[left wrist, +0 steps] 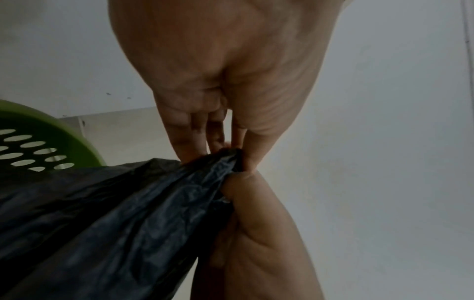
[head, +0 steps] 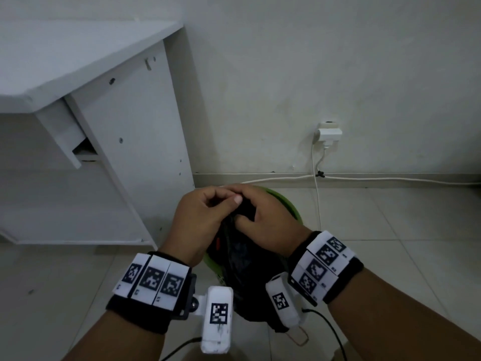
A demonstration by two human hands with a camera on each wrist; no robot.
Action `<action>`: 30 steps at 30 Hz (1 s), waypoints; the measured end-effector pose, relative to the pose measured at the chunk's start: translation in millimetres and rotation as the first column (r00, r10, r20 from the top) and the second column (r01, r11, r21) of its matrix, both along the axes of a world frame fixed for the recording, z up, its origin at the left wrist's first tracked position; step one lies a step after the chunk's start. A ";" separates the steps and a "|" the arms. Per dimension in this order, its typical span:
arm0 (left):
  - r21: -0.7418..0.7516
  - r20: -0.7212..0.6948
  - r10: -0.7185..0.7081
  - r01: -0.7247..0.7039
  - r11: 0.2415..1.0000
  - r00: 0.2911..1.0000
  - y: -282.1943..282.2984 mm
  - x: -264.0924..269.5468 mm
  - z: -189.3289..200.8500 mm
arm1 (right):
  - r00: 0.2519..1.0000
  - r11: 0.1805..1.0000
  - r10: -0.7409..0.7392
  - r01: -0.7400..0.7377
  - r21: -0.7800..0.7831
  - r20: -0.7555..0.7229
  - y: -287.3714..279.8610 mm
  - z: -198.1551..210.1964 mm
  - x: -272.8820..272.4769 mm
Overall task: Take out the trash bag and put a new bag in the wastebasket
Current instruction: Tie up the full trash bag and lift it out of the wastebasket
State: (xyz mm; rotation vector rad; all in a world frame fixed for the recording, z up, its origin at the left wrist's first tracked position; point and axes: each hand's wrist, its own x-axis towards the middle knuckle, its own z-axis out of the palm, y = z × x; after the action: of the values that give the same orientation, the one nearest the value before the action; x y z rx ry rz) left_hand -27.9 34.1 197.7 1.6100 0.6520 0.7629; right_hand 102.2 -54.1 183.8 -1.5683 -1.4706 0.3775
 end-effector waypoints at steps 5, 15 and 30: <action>-0.077 0.064 -0.015 0.020 0.997 0.998 0.9 0.6 4.7 | 0.977 0.998 -0.052 0.060 0.029 -0.208 0.5 -8.2 -11.0; -0.371 0.370 0.103 0.045 0.927 0.923 2.7 8.0 0.3 | 0.995 0.993 -0.098 0.099 -0.059 0.032 -1.7 -28.5 7.5; 0.603 -0.213 0.127 0.028 0.797 0.969 26.3 12.4 -31.6 | 0.938 0.960 -0.054 0.142 -0.240 0.342 -18.8 -34.5 30.9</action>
State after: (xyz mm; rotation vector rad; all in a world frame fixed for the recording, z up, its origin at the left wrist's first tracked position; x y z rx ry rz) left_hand -15.4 60.4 166.0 2.3137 0.6637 0.8736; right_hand 133.1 -72.9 149.3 -1.9869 -1.6377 0.2634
